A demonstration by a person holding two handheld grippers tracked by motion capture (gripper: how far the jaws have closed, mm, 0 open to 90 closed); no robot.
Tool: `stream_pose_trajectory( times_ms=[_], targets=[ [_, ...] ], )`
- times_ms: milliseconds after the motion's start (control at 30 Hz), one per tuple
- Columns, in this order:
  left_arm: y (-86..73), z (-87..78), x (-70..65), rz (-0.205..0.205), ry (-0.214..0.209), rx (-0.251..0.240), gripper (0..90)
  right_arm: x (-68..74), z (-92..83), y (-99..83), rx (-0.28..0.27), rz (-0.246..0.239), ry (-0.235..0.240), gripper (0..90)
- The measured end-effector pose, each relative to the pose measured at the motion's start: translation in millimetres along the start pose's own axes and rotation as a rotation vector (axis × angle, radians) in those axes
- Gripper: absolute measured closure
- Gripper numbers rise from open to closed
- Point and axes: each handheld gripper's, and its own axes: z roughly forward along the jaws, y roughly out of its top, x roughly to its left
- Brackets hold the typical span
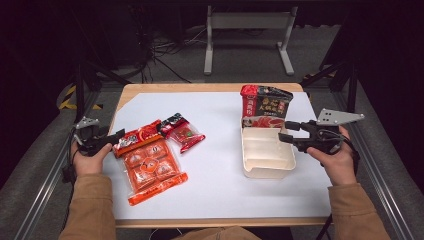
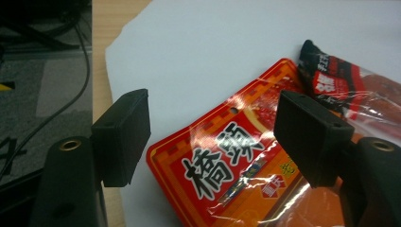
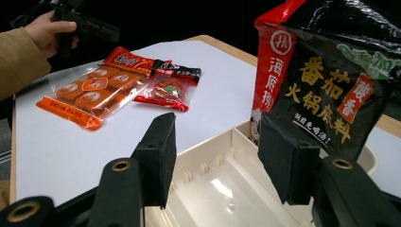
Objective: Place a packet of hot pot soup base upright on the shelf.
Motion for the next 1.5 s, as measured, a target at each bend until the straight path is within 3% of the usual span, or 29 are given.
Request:
stream_pose_trajectory(
  times_ms=[133, 267, 467, 800, 967, 1067, 1200, 1267, 1500],
  targets=[
    [-4.6, 4.0, 5.9, -0.027, 0.031, 0.048, 28.5, 0.7, 1.6, 0.0, 0.008, -0.001, 0.012, 47.9],
    [-7.6, 7.0, 9.2, -0.043, 0.035, 0.081, 28.7, 1.7, 3.0, -0.1, 0.018, -0.001, 0.022, 47.8],
    [-11.4, 13.7, 11.5, -0.050, 0.015, 0.139, 29.0, 2.3, 4.4, -0.2, 0.023, -0.001, 0.027, 47.8],
    [-14.9, 22.6, 9.0, -0.057, -0.008, 0.198, 28.9, 2.6, 6.7, -1.2, 0.038, -0.005, 0.026, 47.4],
    [-16.2, 26.2, 7.6, -0.051, -0.039, 0.219, 29.5, 2.8, 8.1, -1.7, 0.042, -0.004, 0.029, 47.3],
    [-16.3, 26.3, 7.0, -0.041, -0.043, 0.228, 33.6, 3.0, 8.7, -1.9, 0.046, 0.002, 0.042, 48.0],
    [-16.3, 25.5, 5.2, -0.058, -0.069, 0.232, 42.5, 3.1, 8.7, -2.0, 0.048, 0.004, 0.047, 48.1],
    [-15.8, 25.1, 3.5, -0.043, -0.078, 0.227, 46.9, 3.4, 9.1, -2.0, 0.051, 0.002, 0.048, 48.1],
    [-16.3, 25.1, 1.4, -0.026, -0.071, 0.225, 58.1, 3.9, 11.7, -2.2, 0.059, 0.001, 0.054, 48.1]
  ],
)
